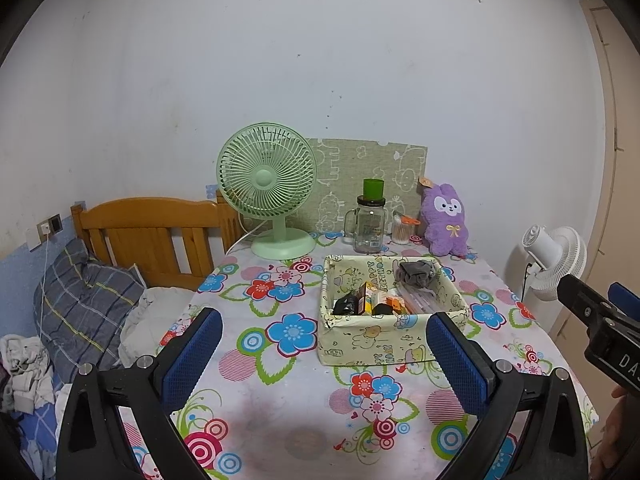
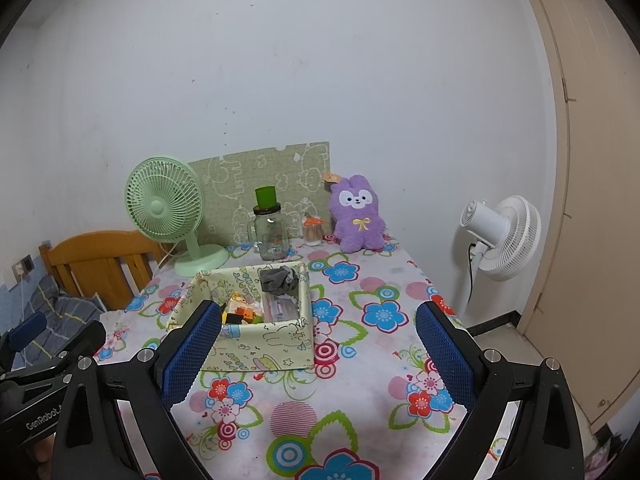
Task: Organize soft objects
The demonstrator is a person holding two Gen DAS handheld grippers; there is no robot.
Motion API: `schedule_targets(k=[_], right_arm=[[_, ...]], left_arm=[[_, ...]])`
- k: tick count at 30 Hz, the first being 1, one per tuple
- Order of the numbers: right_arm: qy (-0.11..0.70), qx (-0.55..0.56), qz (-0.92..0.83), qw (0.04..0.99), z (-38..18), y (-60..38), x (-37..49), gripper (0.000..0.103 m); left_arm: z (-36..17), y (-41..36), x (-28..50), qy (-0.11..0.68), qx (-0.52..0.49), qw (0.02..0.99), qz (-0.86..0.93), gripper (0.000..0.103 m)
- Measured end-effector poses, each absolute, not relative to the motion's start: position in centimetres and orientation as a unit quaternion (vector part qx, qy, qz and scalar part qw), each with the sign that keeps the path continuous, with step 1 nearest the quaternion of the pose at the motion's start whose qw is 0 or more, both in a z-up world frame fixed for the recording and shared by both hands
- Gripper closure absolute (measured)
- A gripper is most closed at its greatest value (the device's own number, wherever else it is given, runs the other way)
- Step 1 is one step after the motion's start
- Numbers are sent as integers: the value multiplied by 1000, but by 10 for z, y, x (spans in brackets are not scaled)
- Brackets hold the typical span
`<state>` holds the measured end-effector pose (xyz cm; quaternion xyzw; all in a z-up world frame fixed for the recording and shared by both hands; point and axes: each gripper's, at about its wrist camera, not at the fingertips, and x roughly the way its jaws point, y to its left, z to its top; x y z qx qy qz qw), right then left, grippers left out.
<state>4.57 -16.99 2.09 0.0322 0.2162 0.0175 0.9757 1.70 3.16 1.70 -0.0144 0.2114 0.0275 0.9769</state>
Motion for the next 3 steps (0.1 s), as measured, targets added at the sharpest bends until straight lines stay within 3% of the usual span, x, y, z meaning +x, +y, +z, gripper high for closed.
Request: schedule_targets(k=[3], right_arm=[[216, 32, 18, 976, 21, -170, 45, 4]], left_arm=[[17, 32, 17, 211, -14, 977, 28, 0]])
